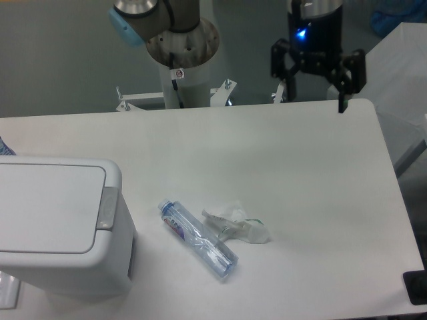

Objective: Open the trash can
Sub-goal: 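Move the open gripper across the table toward the white trash can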

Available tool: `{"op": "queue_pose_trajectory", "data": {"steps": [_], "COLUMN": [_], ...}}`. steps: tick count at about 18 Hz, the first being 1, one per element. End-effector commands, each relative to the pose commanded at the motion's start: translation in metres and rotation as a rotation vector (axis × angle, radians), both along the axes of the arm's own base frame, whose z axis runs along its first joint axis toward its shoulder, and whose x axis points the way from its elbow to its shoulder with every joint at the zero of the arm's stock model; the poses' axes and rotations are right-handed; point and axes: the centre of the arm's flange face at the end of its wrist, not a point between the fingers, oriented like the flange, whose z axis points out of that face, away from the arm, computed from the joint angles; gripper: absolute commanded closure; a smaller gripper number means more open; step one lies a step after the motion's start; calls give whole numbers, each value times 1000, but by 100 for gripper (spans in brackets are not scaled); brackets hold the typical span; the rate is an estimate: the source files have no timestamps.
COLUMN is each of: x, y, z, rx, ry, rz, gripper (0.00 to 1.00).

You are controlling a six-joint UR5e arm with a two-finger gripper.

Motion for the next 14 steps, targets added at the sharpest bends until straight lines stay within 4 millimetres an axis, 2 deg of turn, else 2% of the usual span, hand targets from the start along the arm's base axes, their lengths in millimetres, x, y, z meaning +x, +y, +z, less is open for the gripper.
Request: {"op": "queue_pose_trajectory", "data": {"steps": [10,14], "x": [56,79], "y": [86,119], "z": [-15,-28], "rx": [208,244], "ry": [-105,-171], "rz": [273,347], "gripper": [0,0]}}
